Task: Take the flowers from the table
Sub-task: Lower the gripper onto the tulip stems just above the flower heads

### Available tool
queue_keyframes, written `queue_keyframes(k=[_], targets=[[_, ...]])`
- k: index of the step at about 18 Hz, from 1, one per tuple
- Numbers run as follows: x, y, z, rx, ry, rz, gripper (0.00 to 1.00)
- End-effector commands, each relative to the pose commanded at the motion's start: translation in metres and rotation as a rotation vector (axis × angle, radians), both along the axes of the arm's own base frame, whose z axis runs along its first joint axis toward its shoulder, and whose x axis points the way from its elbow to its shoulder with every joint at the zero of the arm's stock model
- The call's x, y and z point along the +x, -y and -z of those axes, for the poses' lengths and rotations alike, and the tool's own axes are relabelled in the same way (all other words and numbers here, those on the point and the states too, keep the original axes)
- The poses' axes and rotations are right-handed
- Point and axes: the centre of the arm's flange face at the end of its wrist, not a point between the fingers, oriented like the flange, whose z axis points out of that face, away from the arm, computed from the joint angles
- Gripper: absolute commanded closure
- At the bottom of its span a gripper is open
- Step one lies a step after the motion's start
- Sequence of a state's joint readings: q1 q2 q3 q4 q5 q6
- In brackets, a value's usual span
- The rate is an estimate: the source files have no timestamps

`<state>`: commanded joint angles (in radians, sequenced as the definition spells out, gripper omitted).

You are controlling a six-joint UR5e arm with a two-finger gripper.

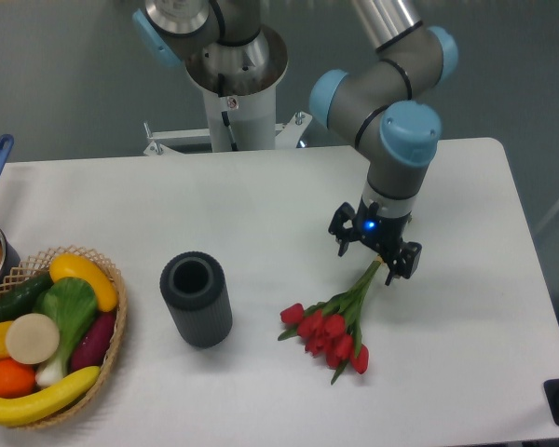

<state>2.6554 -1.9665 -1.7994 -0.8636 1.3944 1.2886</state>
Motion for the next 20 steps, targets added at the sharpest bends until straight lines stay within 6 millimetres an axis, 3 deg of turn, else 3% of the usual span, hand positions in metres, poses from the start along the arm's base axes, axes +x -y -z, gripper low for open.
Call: queue_keyframes(k=[6, 20], targets=[[-0.001, -0.009, 0.025, -0.013, 0.025, 0.002, 0.0], [-0.003, -0.013, 0.041, -0.024, 0.047, -0.053, 0.0]])
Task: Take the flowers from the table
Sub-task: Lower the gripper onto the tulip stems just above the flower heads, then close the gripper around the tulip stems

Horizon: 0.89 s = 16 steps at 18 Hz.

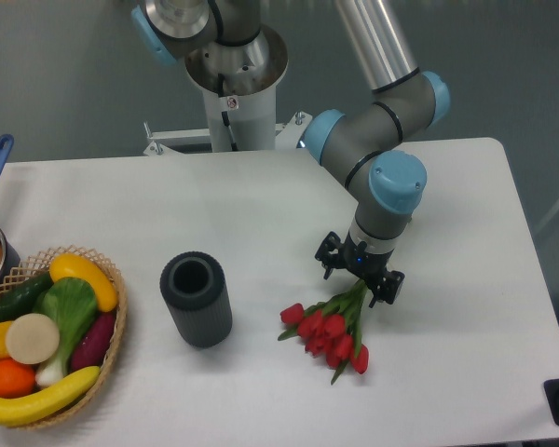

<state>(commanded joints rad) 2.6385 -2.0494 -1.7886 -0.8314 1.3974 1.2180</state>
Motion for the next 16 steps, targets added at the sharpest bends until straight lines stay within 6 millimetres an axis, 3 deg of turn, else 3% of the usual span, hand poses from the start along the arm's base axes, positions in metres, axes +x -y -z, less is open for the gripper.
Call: queue_keyframes(k=[14, 16], targets=[[0.001, -0.006, 0.011, -0.031, -0.005, 0.014, 0.0], [0.004, -0.007, 0.011, -0.032, -0.003, 0.016, 0.18]])
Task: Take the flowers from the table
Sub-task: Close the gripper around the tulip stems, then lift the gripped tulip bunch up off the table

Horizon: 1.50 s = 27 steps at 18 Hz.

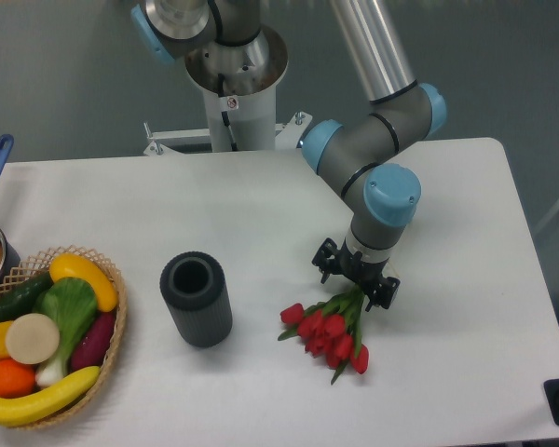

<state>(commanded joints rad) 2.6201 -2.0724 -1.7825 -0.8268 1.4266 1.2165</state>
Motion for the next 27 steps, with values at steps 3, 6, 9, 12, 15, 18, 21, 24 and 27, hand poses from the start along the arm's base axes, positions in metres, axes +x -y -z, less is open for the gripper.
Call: queue_keyframes(k=[3, 6, 9, 12, 15, 18, 21, 24, 27], targets=[[0.0, -0.001, -0.001, 0.002, -0.001, 0.002, 0.3], [-0.001, -0.001, -0.004, 0.004, -0.005, 0.0, 0.43], [-0.001, -0.001, -0.006, 0.008, -0.006, -0.01, 0.53], [-0.008, -0.005, -0.019, 0.024, -0.028, -0.012, 0.57], [-0.01, -0.007, -0.023, 0.029, -0.034, -0.012, 0.64], [-0.009, -0.005, -0.031, 0.036, -0.043, -0.013, 0.72], [-0.01, -0.003, -0.041, 0.047, -0.056, -0.016, 0.72], [-0.009, -0.002, -0.085, 0.119, -0.099, -0.017, 0.72], [-0.005, -0.004, -0.113, 0.248, -0.074, -0.017, 0.73]])
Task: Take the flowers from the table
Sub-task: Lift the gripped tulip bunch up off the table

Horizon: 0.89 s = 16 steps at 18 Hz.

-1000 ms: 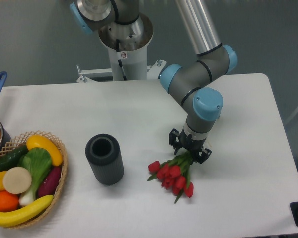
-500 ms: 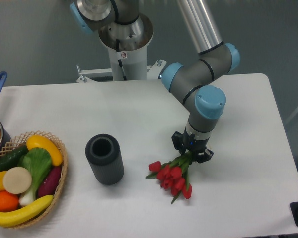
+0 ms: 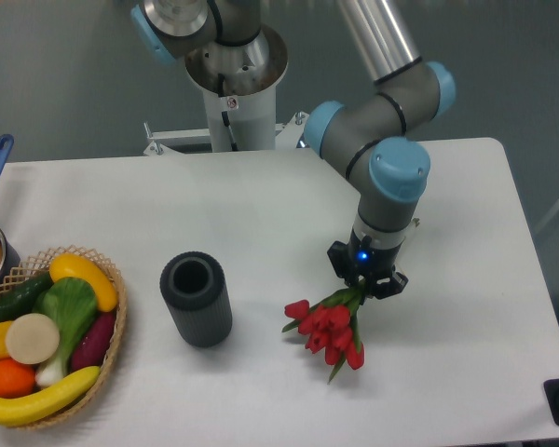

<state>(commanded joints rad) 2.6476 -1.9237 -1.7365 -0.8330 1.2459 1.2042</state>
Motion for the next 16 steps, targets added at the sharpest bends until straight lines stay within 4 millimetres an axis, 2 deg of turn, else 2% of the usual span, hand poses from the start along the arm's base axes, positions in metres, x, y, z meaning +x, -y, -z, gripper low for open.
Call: queue_keyframes(k=[4, 8, 13, 16], targets=[[0.007, 0.0, -0.05, 0.112, -0.023, -0.011, 0.74], [0.014, -0.003, -0.1, 0.329, 0.053, -0.031, 0.74], [0.013, 0.003, -0.14, 0.543, 0.142, -0.014, 0.74], [0.001, 0.019, -0.149, 0.638, 0.183, -0.018, 0.74]])
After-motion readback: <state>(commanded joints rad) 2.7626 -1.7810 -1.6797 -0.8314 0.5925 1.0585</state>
